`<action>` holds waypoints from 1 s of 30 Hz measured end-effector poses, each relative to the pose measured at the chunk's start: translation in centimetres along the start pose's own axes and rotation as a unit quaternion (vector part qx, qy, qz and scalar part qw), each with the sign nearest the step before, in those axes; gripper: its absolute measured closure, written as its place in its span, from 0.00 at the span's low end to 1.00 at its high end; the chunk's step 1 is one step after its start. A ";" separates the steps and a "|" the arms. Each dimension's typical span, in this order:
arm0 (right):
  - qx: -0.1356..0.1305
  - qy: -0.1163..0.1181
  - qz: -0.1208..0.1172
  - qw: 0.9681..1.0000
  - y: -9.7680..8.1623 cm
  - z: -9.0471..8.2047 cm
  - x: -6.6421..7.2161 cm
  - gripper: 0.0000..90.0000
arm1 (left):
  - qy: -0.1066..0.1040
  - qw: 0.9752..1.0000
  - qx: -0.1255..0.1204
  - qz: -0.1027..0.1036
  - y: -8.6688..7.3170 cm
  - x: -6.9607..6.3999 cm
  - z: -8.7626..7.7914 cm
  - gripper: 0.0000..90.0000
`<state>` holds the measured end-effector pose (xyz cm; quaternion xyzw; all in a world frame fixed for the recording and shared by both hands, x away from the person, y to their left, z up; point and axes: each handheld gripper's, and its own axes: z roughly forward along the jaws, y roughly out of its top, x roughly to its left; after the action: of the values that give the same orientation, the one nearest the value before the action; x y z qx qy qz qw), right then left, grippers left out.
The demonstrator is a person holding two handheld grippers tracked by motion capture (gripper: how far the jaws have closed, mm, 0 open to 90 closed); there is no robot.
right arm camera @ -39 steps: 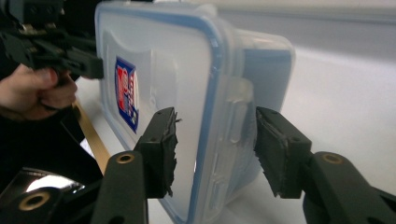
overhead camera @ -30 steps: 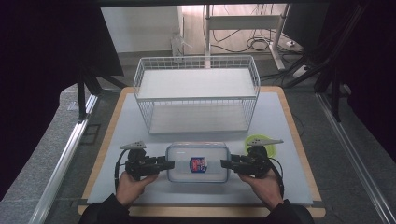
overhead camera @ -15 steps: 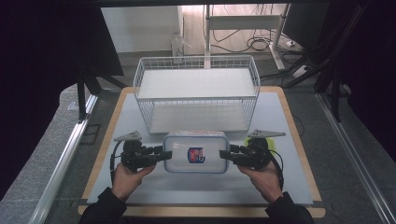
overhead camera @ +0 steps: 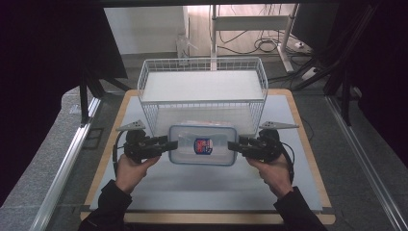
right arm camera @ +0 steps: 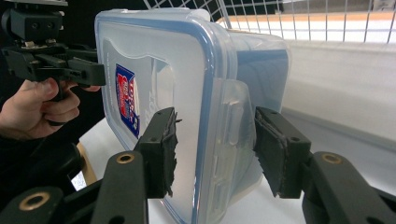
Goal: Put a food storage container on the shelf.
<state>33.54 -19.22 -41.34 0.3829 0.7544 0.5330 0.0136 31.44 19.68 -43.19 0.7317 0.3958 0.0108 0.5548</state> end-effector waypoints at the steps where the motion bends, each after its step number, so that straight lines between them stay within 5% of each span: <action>1: -0.001 0.000 0.000 1.000 0.2 0.0 0.0 0.56 | 0.000 1.000 -0.001 0.000 0.4 0.0 0.0 0.58; 15: -0.008 0.006 0.012 1.000 3.2 -0.1 -0.6 0.56 | 0.003 1.000 -0.012 0.002 3.7 0.2 -0.3 0.57; 30: -0.016 0.000 -0.002 1.000 6.5 0.0 -0.1 0.56 | -0.003 1.000 -0.028 0.001 6.5 1.0 -1.0 0.57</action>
<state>37.26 -18.39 -36.09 0.3812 0.7468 0.5445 0.0210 35.39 20.56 -37.88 0.7166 0.3929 0.0200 0.5759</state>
